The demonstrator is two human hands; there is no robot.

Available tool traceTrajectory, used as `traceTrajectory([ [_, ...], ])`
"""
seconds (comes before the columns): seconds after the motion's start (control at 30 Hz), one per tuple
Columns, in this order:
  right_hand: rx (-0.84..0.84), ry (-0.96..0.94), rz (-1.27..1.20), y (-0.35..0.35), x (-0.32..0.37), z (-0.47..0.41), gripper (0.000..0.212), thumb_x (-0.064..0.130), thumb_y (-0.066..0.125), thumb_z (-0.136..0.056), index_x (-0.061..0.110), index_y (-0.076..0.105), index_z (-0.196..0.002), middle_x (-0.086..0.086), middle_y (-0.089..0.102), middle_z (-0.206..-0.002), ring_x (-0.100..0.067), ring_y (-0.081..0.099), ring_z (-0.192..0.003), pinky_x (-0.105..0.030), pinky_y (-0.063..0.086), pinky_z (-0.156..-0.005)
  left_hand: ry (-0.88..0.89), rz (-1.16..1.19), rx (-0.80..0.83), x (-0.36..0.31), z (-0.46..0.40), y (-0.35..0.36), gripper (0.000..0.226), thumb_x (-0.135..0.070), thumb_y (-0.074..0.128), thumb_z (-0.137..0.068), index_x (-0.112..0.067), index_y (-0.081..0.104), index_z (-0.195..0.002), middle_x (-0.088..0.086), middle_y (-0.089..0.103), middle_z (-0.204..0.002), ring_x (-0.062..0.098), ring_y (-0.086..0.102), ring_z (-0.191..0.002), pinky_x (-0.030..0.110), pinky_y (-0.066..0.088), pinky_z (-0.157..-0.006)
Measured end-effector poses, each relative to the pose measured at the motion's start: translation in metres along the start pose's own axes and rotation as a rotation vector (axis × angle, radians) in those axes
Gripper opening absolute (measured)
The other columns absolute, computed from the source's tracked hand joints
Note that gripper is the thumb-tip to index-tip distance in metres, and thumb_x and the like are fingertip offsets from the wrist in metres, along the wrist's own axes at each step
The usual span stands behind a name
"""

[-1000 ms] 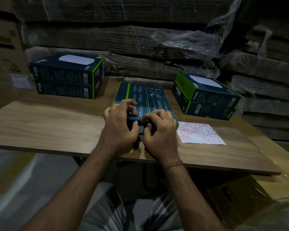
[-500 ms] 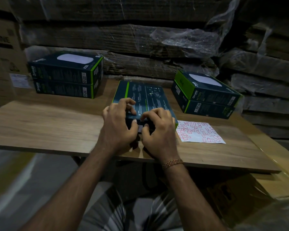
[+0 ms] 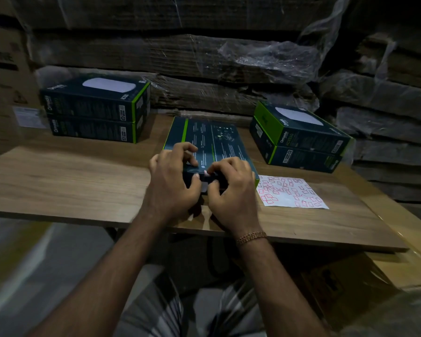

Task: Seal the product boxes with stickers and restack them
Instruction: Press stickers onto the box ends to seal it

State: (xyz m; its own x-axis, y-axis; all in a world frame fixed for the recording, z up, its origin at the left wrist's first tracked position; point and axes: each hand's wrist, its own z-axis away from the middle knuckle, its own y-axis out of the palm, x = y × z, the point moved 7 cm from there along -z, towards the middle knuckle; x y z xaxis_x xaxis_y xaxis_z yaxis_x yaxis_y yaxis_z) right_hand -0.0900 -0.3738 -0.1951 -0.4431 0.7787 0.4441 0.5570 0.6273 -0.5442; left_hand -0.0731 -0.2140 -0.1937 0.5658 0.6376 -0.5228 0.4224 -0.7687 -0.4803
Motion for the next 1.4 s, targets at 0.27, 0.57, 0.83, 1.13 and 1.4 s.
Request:
traceTrajectory([
  [0.27, 0.010, 0.016, 0.010, 0.003, -0.003, -0.001, 0.029, 0.026, 0.055, -0.085, 0.022, 0.066, -0.111, 0.009, 0.055, -0.111, -0.013, 0.049, -0.108, -0.043, 0.049, -0.094, -0.029, 0.012, 0.007, 0.003, 0.001, 0.001, 0.057, -0.017, 0.070, -0.087, -0.031, 0.047, -0.137, -0.016, 0.060, -0.109, 0.009, 0.048, -0.113, 0.039, 0.030, -0.113],
  [0.57, 0.032, 0.211, 0.265, 0.002, -0.018, 0.007, 0.069, 0.041, 0.052, -0.087, 0.019, 0.054, -0.152, -0.006, 0.049, -0.160, -0.034, 0.023, -0.159, -0.057, 0.022, -0.128, -0.114, -0.015, -0.063, 0.012, 0.000, -0.001, 0.037, -0.040, 0.054, -0.099, -0.028, 0.053, -0.134, -0.018, 0.050, -0.123, -0.001, 0.031, -0.122, 0.056, 0.032, -0.116],
  [0.83, -0.020, 0.099, 0.237, 0.001, -0.011, 0.010, 0.051, 0.041, 0.069, -0.089, 0.019, 0.069, -0.135, 0.000, 0.065, -0.140, -0.027, 0.048, -0.133, -0.049, 0.045, -0.109, -0.343, -0.021, -0.200, 0.038, -0.002, -0.011, 0.026, -0.021, 0.051, -0.107, -0.026, 0.055, -0.132, 0.002, 0.046, -0.156, 0.024, 0.030, -0.145, 0.048, 0.036, -0.108],
  [1.13, -0.061, -0.136, 0.227, 0.003, 0.010, 0.012, 0.049, 0.052, 0.083, -0.087, 0.016, 0.076, -0.119, 0.001, 0.074, -0.121, -0.024, 0.055, -0.104, -0.044, 0.054, -0.087, -0.870, 0.312, -0.368, 0.077, 0.026, -0.032, 0.020, -0.044, 0.048, -0.107, -0.053, 0.040, -0.122, -0.002, 0.069, -0.111, 0.029, 0.066, -0.099, 0.060, 0.051, -0.101],
  [1.4, -0.015, -0.354, 0.093, 0.013, 0.042, 0.022, 0.040, 0.038, 0.081, -0.094, 0.009, 0.076, -0.121, -0.005, 0.075, -0.126, -0.024, 0.055, -0.102, -0.031, 0.048, -0.091, -0.874, 0.169, -0.371, 0.052, 0.030, -0.041, 0.089, -0.057, 0.053, -0.106, -0.012, 0.011, -0.170, 0.014, 0.025, -0.174, 0.037, 0.022, -0.160, 0.056, 0.026, -0.127],
])
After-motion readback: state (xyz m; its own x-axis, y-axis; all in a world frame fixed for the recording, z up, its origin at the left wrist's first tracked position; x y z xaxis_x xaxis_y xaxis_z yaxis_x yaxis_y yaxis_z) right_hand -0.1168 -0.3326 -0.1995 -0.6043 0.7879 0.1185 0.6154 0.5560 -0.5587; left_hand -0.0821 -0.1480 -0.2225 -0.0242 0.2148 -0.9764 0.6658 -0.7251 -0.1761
